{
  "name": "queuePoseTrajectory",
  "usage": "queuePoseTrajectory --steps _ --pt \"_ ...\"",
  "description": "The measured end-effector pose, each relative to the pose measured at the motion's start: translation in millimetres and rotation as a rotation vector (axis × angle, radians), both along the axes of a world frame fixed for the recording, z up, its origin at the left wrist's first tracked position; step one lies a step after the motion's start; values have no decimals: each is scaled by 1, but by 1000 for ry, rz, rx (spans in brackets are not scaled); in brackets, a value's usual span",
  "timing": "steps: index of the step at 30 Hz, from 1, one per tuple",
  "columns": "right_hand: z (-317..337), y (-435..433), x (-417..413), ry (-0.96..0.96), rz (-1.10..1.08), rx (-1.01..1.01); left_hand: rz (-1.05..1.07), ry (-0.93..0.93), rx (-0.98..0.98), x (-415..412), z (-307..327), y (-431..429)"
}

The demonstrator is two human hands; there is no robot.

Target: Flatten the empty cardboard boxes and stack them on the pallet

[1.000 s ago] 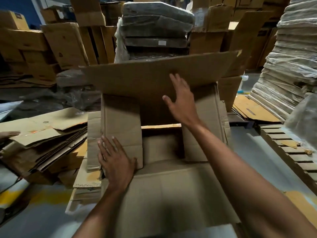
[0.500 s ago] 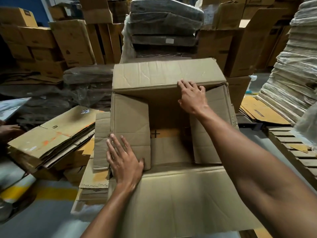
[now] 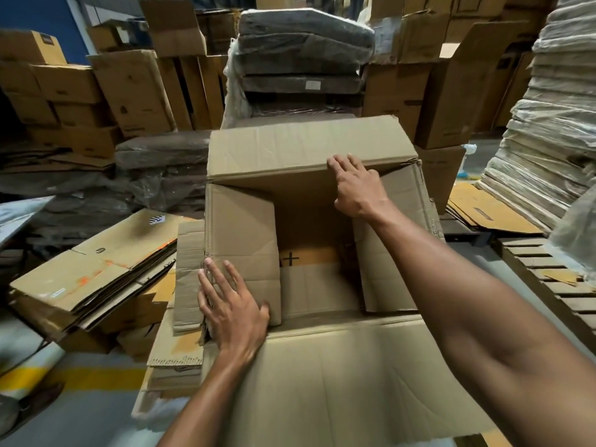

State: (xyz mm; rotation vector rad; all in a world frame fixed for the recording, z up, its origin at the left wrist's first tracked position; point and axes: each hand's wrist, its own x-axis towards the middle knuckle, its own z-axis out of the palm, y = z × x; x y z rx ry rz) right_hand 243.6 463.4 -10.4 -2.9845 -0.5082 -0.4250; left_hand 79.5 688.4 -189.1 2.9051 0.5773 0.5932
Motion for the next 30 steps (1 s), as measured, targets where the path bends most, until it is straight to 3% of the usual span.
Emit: queuePoseTrajectory --steps 6,10,14,19,22,24,30 --pt "-7 -10 -23 -159 7 -40 -22 26 -65 0 4 -1" --pt "-55 -17 -53 0 84 -116 -14 18 -58 -2 6 -4" --pt "-104 -22 -71 81 119 -342 -35 1 -31 -4 5 -2" --pt "-114 -30 -89 221 93 -752 -18 44 -34 -2 11 -3" --pt "-97 -25 -91 21 211 -689 -26 41 -41 2 15 -3" --pt "-76 -24 -99 -68 237 -513 8 62 -36 7 18 -5" --pt "-49 -43 -124 -176 -9 -369 -5 77 -23 17 31 -10"
